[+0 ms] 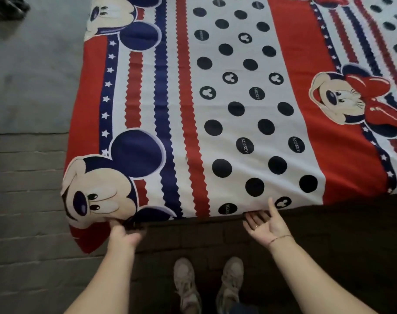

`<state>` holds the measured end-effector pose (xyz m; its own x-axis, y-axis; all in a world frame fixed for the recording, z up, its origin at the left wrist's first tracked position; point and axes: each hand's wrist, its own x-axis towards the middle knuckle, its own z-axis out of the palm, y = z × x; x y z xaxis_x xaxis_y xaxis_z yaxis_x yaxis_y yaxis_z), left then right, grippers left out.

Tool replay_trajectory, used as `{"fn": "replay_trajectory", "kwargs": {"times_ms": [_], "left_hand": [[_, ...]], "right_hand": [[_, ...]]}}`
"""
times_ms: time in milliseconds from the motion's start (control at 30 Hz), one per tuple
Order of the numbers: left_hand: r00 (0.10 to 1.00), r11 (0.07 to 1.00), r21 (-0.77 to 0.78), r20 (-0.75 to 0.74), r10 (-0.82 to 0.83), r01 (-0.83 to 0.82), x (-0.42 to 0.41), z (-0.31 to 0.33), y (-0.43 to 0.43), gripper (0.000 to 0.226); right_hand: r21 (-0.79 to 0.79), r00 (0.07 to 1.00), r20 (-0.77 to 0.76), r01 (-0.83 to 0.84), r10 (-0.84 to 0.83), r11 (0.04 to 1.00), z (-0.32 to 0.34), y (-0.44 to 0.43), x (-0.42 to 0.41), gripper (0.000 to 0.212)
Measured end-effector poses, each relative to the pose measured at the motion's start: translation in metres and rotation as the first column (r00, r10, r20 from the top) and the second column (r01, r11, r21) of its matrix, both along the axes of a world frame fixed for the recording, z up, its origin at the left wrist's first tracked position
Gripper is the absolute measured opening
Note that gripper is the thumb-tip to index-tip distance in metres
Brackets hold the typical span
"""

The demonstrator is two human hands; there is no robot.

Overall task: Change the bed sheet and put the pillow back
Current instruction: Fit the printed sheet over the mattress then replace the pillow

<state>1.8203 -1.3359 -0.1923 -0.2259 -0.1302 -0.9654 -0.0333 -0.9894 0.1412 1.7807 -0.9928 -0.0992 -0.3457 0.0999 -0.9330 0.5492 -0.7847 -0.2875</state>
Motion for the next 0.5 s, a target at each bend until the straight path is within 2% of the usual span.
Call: {"fn": "replay_trajectory", "kwargs": {"times_ms": [67, 167, 333, 500], "left_hand": [[0.999, 1.000, 0.003, -0.037, 0.000, 0.000, -0.002, 0.018, 0.008, 0.047], [1.000, 0.996, -0.092, -0.013, -0.001, 0.000, 0.009, 0.025, 0.005, 0.032], [1.000, 0.985, -0.169, 0.029, -0.005, 0.010, 0.029, 0.032, 0.001, 0.026], [0.997, 0.982, -0.187, 0.078, -0.020, 0.035, 0.055, 0.032, 0.000, 0.023]], "right_hand": [[-0.002, 1.000, -0.001, -0.007, 0.007, 1.000, -0.004, -0.007, 0.003, 0.062], [-0.010, 1.000, -0.003, -0.021, 0.020, 1.000, -0.008, -0.019, 0.007, 0.054], [-0.005, 0.999, 0.008, -0.033, 0.033, 0.999, -0.012, -0.038, 0.011, 0.068], [-0.003, 0.999, 0.008, -0.044, 0.044, 0.999, -0.012, -0.050, 0.014, 0.072]]}}
